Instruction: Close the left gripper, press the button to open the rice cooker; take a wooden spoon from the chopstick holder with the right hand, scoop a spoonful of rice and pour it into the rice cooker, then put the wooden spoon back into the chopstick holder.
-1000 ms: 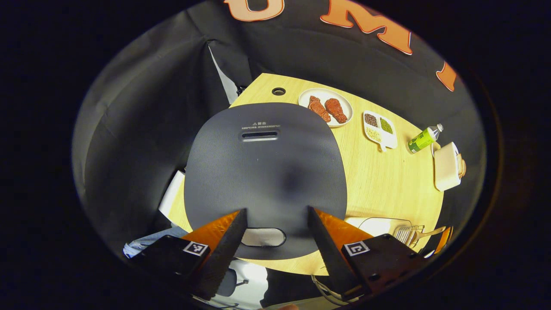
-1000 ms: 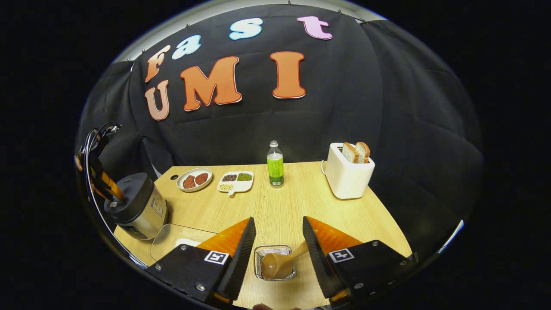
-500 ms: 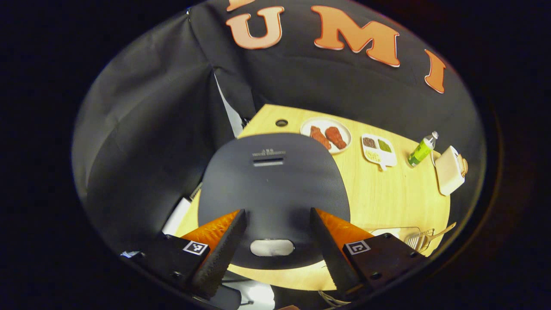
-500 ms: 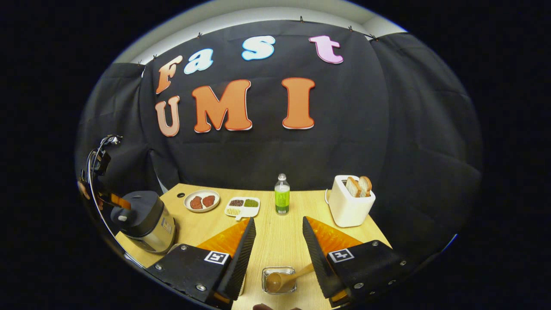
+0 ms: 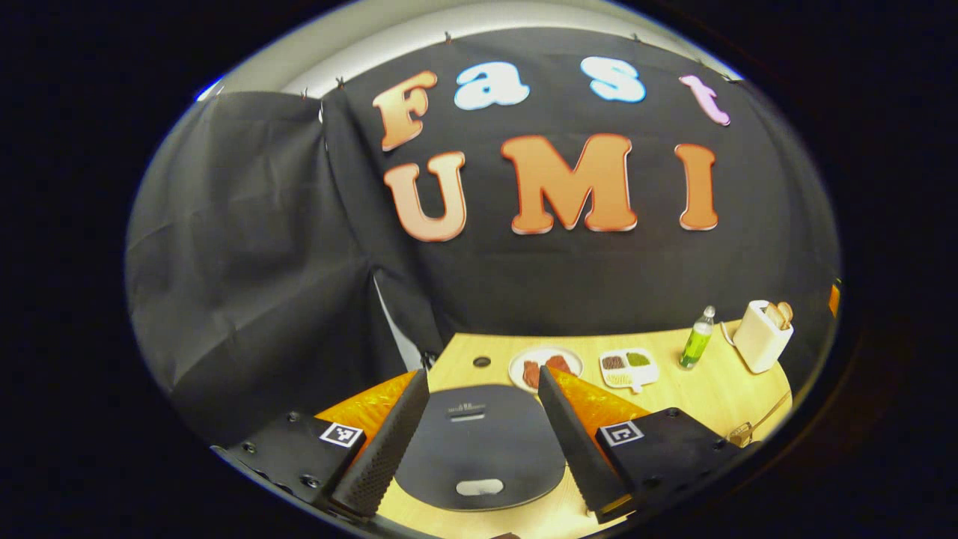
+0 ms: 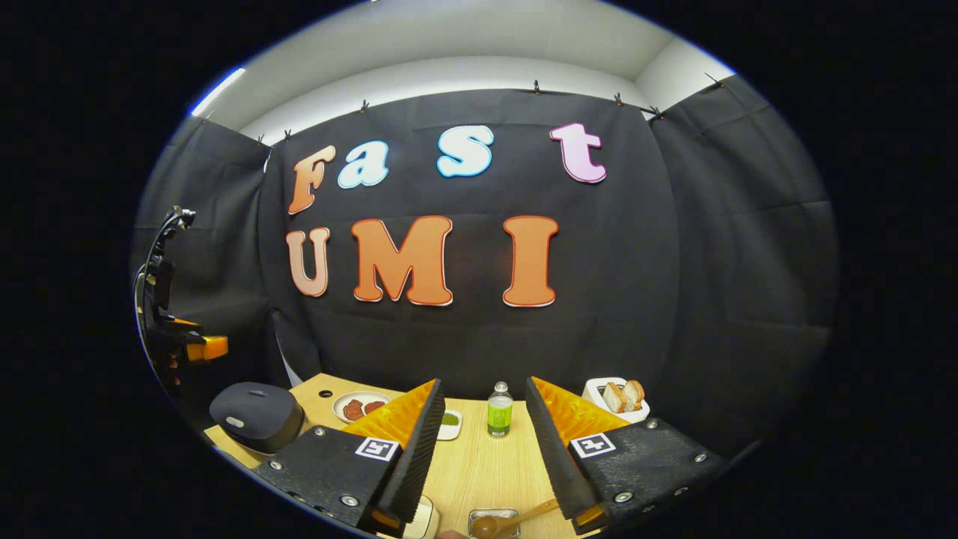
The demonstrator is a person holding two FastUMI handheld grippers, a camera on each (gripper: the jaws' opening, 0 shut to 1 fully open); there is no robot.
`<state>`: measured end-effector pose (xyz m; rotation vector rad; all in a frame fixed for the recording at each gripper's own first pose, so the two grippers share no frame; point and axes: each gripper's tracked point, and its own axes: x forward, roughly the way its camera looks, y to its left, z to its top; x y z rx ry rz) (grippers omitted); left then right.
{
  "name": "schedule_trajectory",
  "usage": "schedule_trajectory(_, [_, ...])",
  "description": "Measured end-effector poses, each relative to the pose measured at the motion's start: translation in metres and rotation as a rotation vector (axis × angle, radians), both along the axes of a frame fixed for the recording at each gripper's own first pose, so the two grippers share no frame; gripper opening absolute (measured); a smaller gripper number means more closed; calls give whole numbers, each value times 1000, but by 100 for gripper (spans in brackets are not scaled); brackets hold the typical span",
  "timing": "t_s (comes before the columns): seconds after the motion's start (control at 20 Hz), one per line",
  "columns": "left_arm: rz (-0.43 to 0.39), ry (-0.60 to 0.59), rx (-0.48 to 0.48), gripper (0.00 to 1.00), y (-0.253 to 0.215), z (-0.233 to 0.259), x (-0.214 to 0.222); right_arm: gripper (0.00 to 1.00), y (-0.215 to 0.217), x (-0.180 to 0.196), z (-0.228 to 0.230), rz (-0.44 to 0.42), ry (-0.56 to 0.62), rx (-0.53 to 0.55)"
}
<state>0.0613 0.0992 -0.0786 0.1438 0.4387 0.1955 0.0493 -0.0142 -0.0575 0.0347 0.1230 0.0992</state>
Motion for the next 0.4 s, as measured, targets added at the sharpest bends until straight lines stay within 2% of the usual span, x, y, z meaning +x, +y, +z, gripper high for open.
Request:
schedule_trajectory(0.1, [-28, -93, 33, 100, -11, 27, 0, 69, 3, -1, 9, 4, -33, -4])
schedule_trajectory(0.15, [-33, -121, 56, 96, -13, 35, -1, 69, 5, -1, 13, 6, -49, -6])
schedule_trajectory(0.2, [-37, -133, 78, 100, -16, 40, -3, 69, 7, -4, 13, 8, -59, -10])
schedule_trajectory(0.4, [-90, -225, 50, 100, -48, 67, -9, 69, 14, -9, 21, 23, -82, -10])
